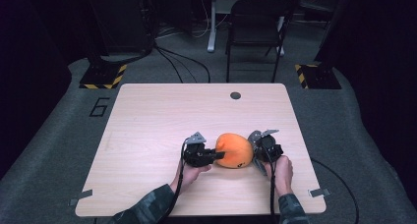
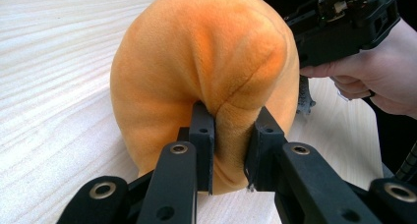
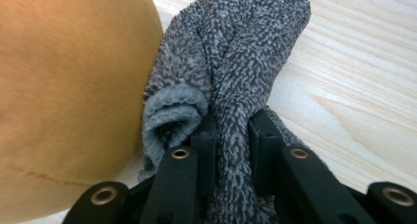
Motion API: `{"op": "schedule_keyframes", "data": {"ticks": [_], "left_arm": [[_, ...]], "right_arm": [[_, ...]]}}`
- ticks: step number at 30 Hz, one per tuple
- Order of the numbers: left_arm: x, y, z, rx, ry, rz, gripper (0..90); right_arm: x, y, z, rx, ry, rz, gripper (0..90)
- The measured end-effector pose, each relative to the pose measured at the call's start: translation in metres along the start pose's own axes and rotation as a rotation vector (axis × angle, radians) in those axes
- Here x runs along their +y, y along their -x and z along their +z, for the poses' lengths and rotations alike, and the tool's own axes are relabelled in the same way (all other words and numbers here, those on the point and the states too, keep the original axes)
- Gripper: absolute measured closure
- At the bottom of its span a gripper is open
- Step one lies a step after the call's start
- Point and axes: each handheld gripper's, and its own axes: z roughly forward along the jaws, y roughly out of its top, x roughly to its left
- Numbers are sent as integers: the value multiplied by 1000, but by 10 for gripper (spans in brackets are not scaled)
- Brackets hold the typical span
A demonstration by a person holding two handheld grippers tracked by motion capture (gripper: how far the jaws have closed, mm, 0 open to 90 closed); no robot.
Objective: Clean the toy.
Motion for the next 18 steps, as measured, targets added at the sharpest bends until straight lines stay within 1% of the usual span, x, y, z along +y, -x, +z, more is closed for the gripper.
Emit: {"op": "schedule_keyframes", "data": {"ticks": [1,4,7,9,10,11,13,15,16,18], "left_arm": [[0,0,0,0,0,-1,761],[-1,1,-1,5,0,2,761],[-1,1,-2,5,-4,2,761],[-1,0,-1,5,0,1,761],[0,0,-1,3,-3,-1,761],[0,0,-1,1,-3,0,761],[0,0,-1,2,-3,0,761],[0,0,-1,5,-1,0,761],[0,0,-1,6,0,1,761],[0,0,-1,5,-4,9,761]], "right_arm": [[0,0,0,-1,10,-6,765],[0,3,-6,-8,13,-13,765],[2,8,-20,-13,41,7,764],[5,11,-32,-9,91,14,764],[7,11,-39,-8,108,29,764],[10,10,-47,2,128,27,764],[15,4,-63,12,169,14,764],[21,-6,-79,22,215,-11,763],[24,-12,-86,28,236,-35,763],[28,-26,-95,37,255,-78,763]]}}
